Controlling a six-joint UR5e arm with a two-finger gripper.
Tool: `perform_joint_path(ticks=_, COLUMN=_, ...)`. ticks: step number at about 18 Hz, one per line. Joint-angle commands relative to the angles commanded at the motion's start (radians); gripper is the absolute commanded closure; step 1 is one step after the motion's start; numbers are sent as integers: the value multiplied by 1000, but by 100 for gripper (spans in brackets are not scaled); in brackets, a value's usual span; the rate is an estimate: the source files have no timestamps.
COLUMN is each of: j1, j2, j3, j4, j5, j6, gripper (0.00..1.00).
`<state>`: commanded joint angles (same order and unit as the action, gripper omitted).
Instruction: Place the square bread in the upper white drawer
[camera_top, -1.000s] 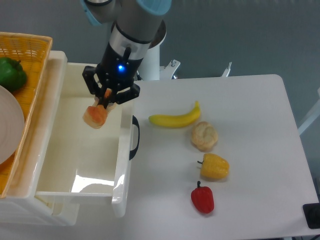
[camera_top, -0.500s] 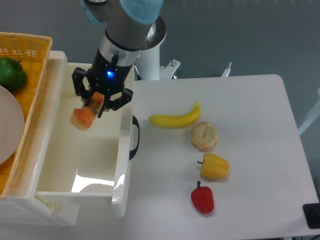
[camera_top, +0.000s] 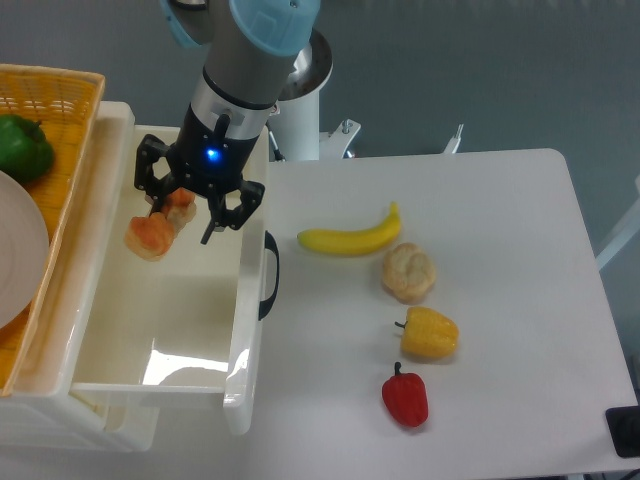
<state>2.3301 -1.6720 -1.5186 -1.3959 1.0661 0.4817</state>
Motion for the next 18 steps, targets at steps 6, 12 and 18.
perform_joint_path(ticks=6, j1=2, j2=2, j3=3, j4=5, j5=0, j6=2, gripper=27)
perform_joint_path(ticks=12, j1=8, j2=-3, j3=5, j4=32, j5=0, j6=0, gripper=16)
perform_joint_path(ticks=18, j1=8, j2=-6, j3=2, j4=46, j5=5, j6=0, gripper=1)
